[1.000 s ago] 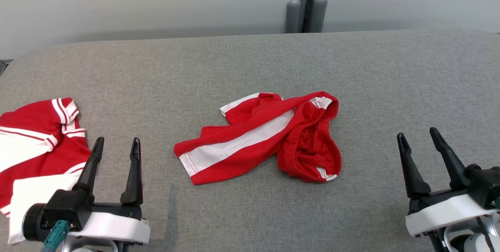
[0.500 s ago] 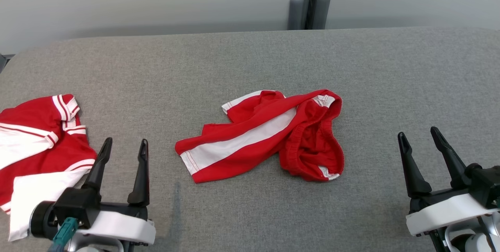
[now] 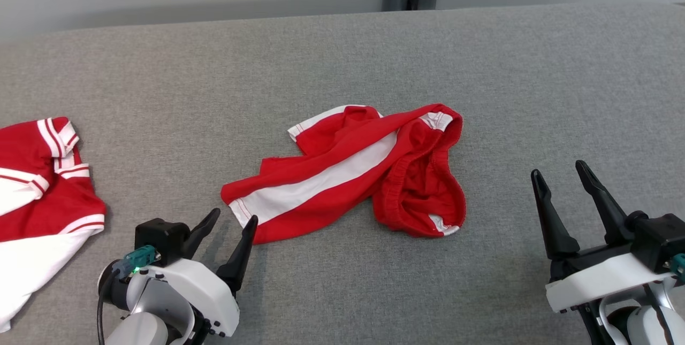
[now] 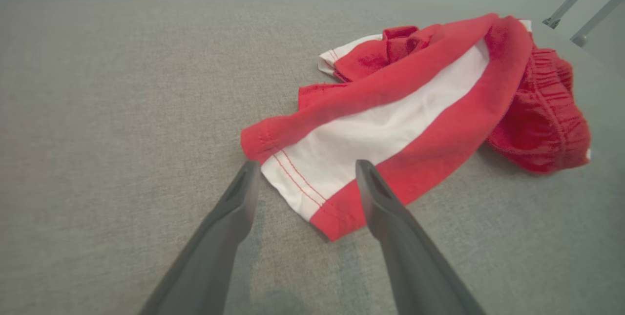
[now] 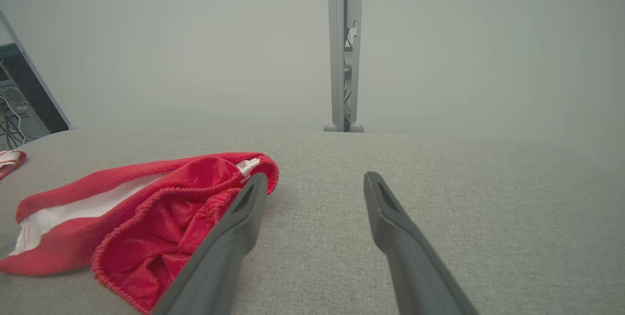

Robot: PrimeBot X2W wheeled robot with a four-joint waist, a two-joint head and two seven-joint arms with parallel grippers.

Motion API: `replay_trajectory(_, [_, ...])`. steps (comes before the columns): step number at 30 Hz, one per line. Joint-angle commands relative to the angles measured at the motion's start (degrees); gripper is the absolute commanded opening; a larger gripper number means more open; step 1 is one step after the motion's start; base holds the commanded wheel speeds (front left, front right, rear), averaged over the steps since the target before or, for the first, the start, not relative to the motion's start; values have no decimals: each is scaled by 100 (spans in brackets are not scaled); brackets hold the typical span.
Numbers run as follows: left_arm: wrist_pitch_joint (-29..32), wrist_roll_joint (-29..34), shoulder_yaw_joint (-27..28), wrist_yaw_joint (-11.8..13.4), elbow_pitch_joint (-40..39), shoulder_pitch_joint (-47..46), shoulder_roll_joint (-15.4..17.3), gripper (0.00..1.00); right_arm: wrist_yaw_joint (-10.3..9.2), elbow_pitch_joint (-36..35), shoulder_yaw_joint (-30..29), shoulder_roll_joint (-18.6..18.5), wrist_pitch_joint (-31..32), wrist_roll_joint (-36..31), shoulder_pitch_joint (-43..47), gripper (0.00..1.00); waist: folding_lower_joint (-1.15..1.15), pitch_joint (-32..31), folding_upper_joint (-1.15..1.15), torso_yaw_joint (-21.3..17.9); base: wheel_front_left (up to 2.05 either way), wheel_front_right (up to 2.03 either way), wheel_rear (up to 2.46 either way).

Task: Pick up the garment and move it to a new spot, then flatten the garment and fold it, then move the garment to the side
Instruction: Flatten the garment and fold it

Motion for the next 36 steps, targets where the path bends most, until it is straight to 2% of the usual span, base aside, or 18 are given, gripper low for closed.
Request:
replay_trajectory(1, [116, -164, 1, -132, 228, -177, -23, 100, 1, 31, 28, -33, -45, 57, -93, 100, 0, 138, 0, -122, 0, 0, 0])
replay_trajectory(3, [188, -281, -3, -248, 461, -225, -72, 100, 1, 64, 47, -26, -79, 69, -129, 100, 0, 204, 0, -163, 0, 0, 0])
replay_trajectory(12, [276, -520, -20, -490, 1134, -518, -217, 100, 1, 167, 53, -33, -144, 82, -203, 100, 0, 368, 0, -238, 0, 0, 0])
replay_trajectory(13, [289, -558, -30, -530, 1179, -537, -239, 73, 1, 173, 50, -38, -144, 84, -220, 100, 0, 379, 0, -240, 0, 0, 0])
replay_trajectory(15, [263, -552, -61, -593, 1220, -567, -250, 0, 1, 179, 34, -51, -144, 95, -259, 100, 0, 391, 0, -240, 0, 0, 0])
replay_trajectory(24, [185, -435, -97, -490, 985, -550, -184, 0, 1, 253, 194, -237, -91, 524, -615, 100, 0, 452, 0, -137, 0, 0, 0])
replay_trajectory(36, [225, -293, -261, -448, 665, -757, -242, 0, 1, 910, 1733, -884, 135, 1672, -1782, 100, 0, 728, 0, 293, 0, 0, 0])
